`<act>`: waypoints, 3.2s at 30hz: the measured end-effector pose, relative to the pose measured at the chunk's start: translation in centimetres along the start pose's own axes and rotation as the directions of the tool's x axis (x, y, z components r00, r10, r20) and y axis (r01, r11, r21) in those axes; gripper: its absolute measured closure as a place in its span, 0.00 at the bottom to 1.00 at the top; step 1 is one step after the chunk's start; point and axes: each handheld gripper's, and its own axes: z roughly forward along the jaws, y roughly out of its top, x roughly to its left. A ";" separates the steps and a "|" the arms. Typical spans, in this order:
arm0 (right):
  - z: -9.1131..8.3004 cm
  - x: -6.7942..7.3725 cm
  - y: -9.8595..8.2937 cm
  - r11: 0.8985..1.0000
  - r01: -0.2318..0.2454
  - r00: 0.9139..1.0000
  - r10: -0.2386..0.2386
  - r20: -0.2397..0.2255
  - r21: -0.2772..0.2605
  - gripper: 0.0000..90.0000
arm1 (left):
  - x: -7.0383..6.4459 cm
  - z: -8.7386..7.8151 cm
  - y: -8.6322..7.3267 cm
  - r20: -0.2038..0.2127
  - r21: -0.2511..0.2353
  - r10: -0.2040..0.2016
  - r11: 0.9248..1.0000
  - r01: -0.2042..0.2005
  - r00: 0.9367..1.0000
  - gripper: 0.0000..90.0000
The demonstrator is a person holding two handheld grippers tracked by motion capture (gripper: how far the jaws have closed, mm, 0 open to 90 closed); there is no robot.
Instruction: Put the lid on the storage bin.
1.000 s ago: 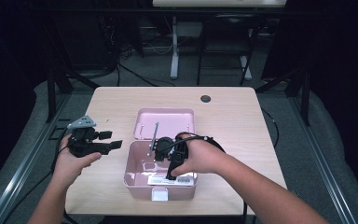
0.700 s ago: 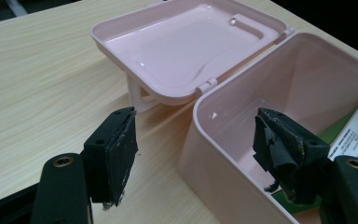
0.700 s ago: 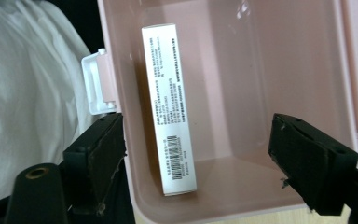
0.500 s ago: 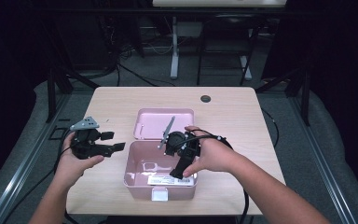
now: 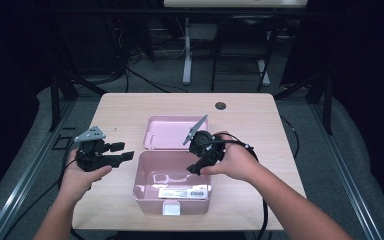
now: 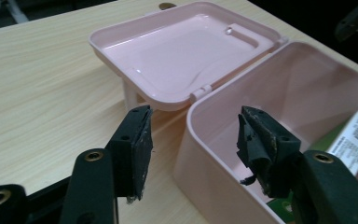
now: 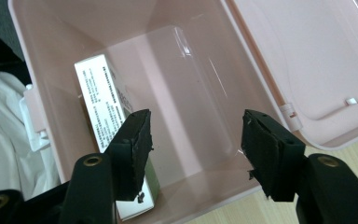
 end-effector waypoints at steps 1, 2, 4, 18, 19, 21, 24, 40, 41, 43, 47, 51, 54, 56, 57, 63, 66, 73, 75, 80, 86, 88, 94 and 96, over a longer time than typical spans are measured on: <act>0.0 -0.2 -0.1 1.000 -0.009 1.000 0.009 -0.003 -0.001 0.48 | 0.0 -0.1 0.0 0.003 0.002 -0.002 1.000 0.002 1.000 0.50; 0.0 -0.3 -0.1 1.000 -0.013 1.000 0.013 -0.001 -0.004 0.48 | 0.0 -0.1 -0.1 0.004 0.003 0.003 1.000 -0.003 1.000 0.50; 0.1 -0.6 -0.2 1.000 -0.024 1.000 0.024 0.013 -0.003 0.48 | -0.1 -0.2 -0.2 0.011 -0.005 0.006 1.000 -0.006 1.000 0.51; 0.8 -3.0 -1.2 0.988 -0.130 0.986 0.138 0.099 -0.081 0.61 | -0.5 -0.2 -1.2 0.067 -0.015 0.004 1.000 -0.003 0.998 0.61; 0.9 -3.1 -1.2 0.987 -0.135 0.984 0.144 0.102 -0.085 0.61 | -0.6 -0.2 -1.3 0.065 -0.017 0.003 1.000 -0.001 0.998 0.62; 1.1 -3.5 -1.3 0.983 -0.149 0.982 0.160 0.104 -0.105 0.60 | -0.7 -0.3 -1.4 0.065 -0.022 0.006 1.000 -0.005 0.998 0.63; 1.4 -4.0 -1.3 0.978 -0.168 0.978 0.182 0.104 -0.126 0.60 | -0.8 -0.4 -1.7 0.057 -0.021 0.007 1.000 -0.006 0.998 0.65; 2.0 -6.2 -0.7 0.955 -0.237 0.957 0.261 0.127 -0.181 0.64 | -1.7 -0.2 -3.1 0.020 0.000 0.006 1.000 -0.006 1.000 0.78; 2.1 -6.5 -0.8 0.952 -0.239 0.955 0.266 0.132 -0.188 0.63 | -1.8 -0.1 -3.1 0.022 0.007 0.004 1.000 -0.005 1.000 0.78; 2.3 -7.0 -0.8 0.948 -0.255 0.949 0.283 0.139 -0.190 0.63 | -2.0 0.1 -3.3 0.022 0.009 0.003 1.000 -0.004 1.000 0.79; 2.7 -8.0 -1.1 0.939 -0.281 0.937 0.313 0.156 -0.199 0.61 | -2.2 0.4 -3.4 0.023 0.022 -0.002 1.000 0.001 1.000 0.80; 3.1 -9.0 -1.2 0.930 -0.307 0.924 0.342 0.170 -0.201 0.59 | -2.3 0.5 -3.5 0.019 0.018 -0.010 1.000 0.010 1.000 0.82; 3.5 -9.7 -1.3 0.921 -0.330 0.913 0.367 0.180 -0.206 0.58 | -2.4 0.7 -3.5 0.024 0.025 -0.012 1.000 0.012 1.000 0.83; 3.7 -10.1 -1.3 0.911 -0.351 0.902 0.391 0.182 -0.217 0.58 | -2.6 0.9 -3.5 0.026 0.029 -0.011 1.000 0.010 1.000 0.84; 3.8 -10.3 -1.4 0.909 -0.355 0.898 0.397 0.190 -0.220 0.58 | -2.7 0.9 -3.5 0.020 0.037 0.000 0.999 0.000 1.000 0.85; 4.1 -11.6 -1.6 0.887 -0.393 0.874 0.442 0.201 -0.242 0.57 | -3.1 1.2 -3.5 0.011 0.049 0.020 0.999 -0.020 1.000 0.86; 4.3 -12.1 -1.8 0.879 -0.404 0.865 0.457 0.206 -0.253 0.57 | -3.3 1.3 -3.4 0.016 0.056 0.023 0.998 -0.024 1.000 0.88; 5.1 -13.6 -2.2 0.851 -0.458 0.835 0.511 0.203 -0.257 0.56 | -3.5 1.3 -3.4 0.008 0.057 0.056 0.997 -0.057 0.998 0.89; 5.5 -14.0 -2.3 0.842 -0.476 0.827 0.527 0.197 -0.254 0.55 | -3.5 1.3 -3.4 0.009 0.059 0.060 0.996 -0.060 0.998 0.89; 6.5 -14.6 -2.1 0.818 -0.511 0.800 0.565 0.202 -0.263 0.55 | -3.3 1.3 -3.4 0.018 0.057 0.050 0.997 -0.050 0.999 0.89; 7.5 -14.8 -1.7 0.792 -0.543 0.774 0.601 0.201 -0.279 0.58 | -3.3 1.3 -3.5 0.019 0.057 0.048 0.997 -0.049 0.999 0.89; 7.7 -15.0 -1.6 0.784 -0.555 0.765 0.612 0.201 -0.277 0.60 | -3.3 1.3 -3.5 0.017 0.056 0.049 0.997 -0.050 0.999 0.89; 8.2 -15.5 -1.8 0.755 -0.594 0.735 0.650 0.193 -0.279 0.64 | -3.3 1.3 -3.4 0.019 0.057 0.050 0.997 -0.051 0.999 0.89; 8.3 -15.6 -1.8 0.750 -0.599 0.732 0.655 0.187 -0.281 0.64 | -3.4 1.3 -3.4 0.018 0.056 0.047 0.997 -0.048 0.999 0.89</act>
